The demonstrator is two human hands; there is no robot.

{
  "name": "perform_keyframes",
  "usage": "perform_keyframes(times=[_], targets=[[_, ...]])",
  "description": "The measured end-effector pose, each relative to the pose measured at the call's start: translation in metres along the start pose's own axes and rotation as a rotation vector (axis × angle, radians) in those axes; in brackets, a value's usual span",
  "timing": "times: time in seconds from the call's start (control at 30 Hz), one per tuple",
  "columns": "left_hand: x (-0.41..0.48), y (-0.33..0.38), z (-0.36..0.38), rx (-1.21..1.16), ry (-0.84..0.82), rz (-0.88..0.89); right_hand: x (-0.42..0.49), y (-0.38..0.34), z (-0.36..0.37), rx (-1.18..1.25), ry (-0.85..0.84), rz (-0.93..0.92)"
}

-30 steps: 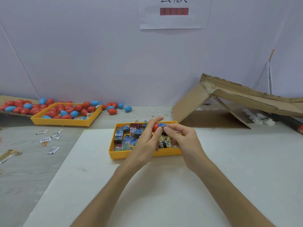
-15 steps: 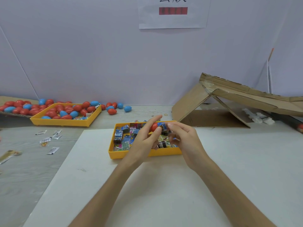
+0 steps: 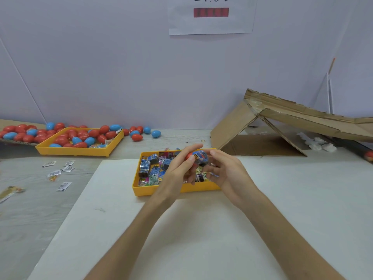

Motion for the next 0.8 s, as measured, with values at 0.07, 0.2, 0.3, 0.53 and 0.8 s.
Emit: perform_keyframes(times=[0.07, 0.2, 0.3, 0.53, 0.8], targets=[[0.000, 0.001, 0.002, -0.013, -0.006, -0.006, -0.001, 0.001, 0.001, 0.015, -0.063, 0.051], [0.000, 0.005, 0.001, -0.082, -0.008, -0.032, -0.002, 0.002, 0.002, 0.106, -0.125, 0.159], [-0.001, 0.007, 0.001, -0.162, 0.009, -0.069, -0.003, 0.005, 0.004, 0.048, -0.140, 0.156], [-0.001, 0.009, 0.004, -0.481, -0.051, -0.170, -0.004, 0.008, 0.007, -0.015, -0.113, 0.072], [-0.005, 0.009, 0.007, -0.700, -0.157, -0.224, -0.008, 0.009, 0.011, -0.008, -0.175, -0.014]])
Point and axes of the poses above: each hand's wrist, its own x-axis towards the middle knuckle, its own z-axis out of the palm, y = z × x, the point moved 1 cm from there along x, towards the middle knuckle, and after that the axes turned 5 degrees about x, right-handed, at the moved point
